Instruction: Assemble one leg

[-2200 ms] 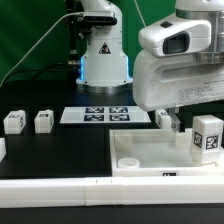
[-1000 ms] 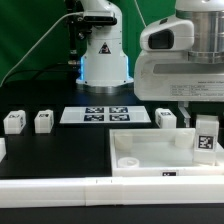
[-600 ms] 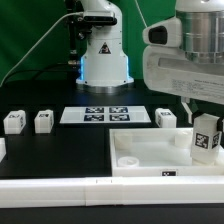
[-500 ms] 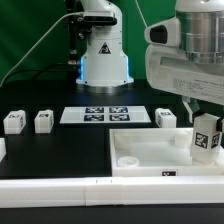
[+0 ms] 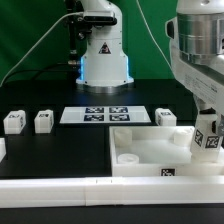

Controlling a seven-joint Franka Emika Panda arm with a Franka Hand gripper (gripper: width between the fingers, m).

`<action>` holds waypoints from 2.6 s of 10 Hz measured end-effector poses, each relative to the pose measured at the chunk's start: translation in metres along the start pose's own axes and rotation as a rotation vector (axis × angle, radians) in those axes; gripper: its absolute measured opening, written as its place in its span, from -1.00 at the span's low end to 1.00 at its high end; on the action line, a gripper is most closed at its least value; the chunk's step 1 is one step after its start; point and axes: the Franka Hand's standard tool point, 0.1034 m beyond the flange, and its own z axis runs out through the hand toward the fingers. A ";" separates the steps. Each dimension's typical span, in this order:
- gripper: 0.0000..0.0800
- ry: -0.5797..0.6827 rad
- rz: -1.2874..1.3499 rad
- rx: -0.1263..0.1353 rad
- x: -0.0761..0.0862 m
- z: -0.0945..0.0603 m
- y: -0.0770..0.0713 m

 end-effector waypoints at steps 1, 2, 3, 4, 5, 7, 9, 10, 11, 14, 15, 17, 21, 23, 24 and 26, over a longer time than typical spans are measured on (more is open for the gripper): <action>-0.23 0.000 -0.014 0.000 -0.001 0.000 0.000; 0.20 0.000 -0.057 0.000 -0.001 0.000 0.000; 0.53 0.000 -0.058 0.000 -0.002 0.000 0.000; 0.59 0.001 -0.175 -0.001 -0.002 0.000 0.000; 0.59 0.001 -0.321 -0.007 -0.001 0.000 0.001; 0.62 -0.009 -0.608 -0.050 0.002 0.000 0.006; 0.62 -0.013 -0.869 -0.055 0.005 0.000 0.006; 0.62 -0.015 -1.001 -0.057 0.006 0.001 0.006; 0.62 -0.019 -1.121 -0.057 0.006 0.002 0.007; 0.62 -0.015 -1.517 -0.073 0.009 0.001 0.007; 0.62 -0.017 -1.629 -0.077 0.010 0.001 0.007; 0.55 -0.019 -1.673 -0.074 0.011 0.001 0.007; -0.27 -0.018 -1.673 -0.074 0.012 0.001 0.007; -0.26 -0.018 -1.673 -0.074 0.012 0.001 0.007; -0.26 -0.017 -1.657 -0.074 0.012 0.001 0.007; -0.26 -0.015 -1.580 -0.073 0.011 0.001 0.007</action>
Offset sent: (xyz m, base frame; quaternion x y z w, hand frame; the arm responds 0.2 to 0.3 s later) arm 0.0000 0.0000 0.0000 0.0000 0.0000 -0.0899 0.9960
